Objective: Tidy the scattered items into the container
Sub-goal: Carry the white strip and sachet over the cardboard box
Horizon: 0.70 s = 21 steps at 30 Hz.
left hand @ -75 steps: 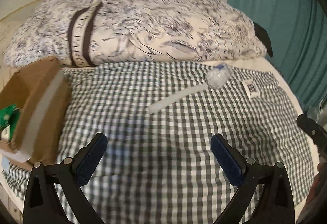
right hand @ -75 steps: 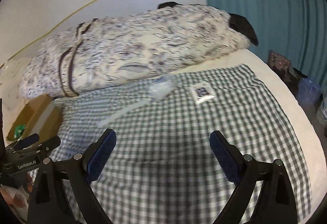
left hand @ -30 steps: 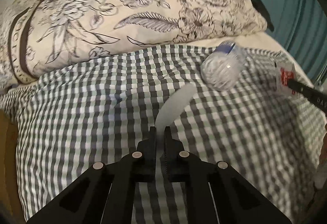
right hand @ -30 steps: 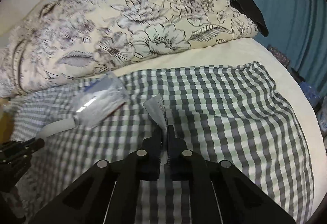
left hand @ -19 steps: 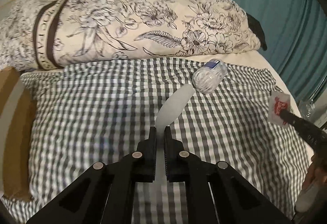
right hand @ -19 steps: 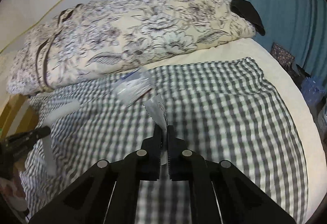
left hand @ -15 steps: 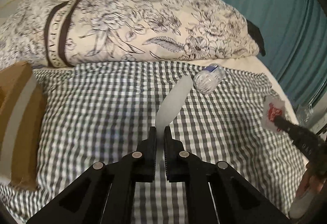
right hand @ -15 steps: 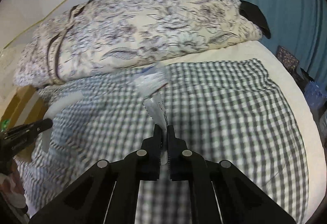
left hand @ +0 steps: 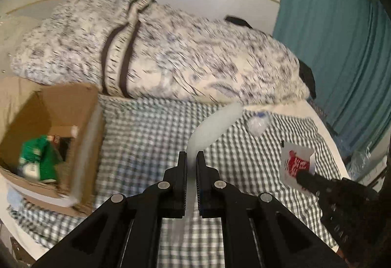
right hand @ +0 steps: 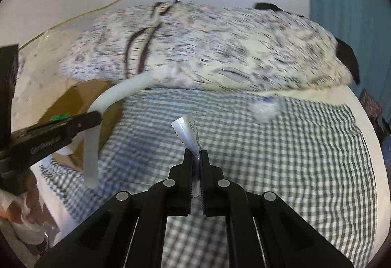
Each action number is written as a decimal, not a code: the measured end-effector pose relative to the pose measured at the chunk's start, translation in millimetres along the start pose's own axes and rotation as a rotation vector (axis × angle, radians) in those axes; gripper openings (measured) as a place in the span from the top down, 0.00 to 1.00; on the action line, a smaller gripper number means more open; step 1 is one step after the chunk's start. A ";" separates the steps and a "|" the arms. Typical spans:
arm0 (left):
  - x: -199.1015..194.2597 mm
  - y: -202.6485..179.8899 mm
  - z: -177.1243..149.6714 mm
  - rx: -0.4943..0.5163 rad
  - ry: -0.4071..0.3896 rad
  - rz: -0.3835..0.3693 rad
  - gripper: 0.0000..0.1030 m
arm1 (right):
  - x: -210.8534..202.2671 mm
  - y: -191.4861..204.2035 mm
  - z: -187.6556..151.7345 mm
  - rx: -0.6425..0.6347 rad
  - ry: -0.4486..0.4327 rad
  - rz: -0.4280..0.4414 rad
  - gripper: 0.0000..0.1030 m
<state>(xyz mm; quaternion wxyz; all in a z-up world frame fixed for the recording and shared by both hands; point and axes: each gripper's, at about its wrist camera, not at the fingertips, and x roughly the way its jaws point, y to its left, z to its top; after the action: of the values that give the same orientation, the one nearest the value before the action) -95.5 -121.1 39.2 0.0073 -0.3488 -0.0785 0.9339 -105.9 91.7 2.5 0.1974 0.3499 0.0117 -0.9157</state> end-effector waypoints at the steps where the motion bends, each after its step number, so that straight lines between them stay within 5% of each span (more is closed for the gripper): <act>1: -6.8 10.3 2.9 -0.008 -0.012 0.006 0.94 | -1.7 13.7 4.1 -0.016 -0.006 0.011 0.95; 11: -42.2 126.6 30.4 -0.079 -0.062 0.118 0.94 | 24.5 144.6 45.6 -0.127 -0.012 0.147 0.95; 21: -8.3 224.2 29.8 -0.147 -0.005 0.189 0.94 | 101.8 252.8 74.9 -0.202 0.060 0.263 0.96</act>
<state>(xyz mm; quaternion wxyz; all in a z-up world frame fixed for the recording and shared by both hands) -99.5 -347.2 32.8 -0.1066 -0.3518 -0.1137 0.9230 -129.0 -189.3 22.8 0.3493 0.3538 0.0635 -0.8653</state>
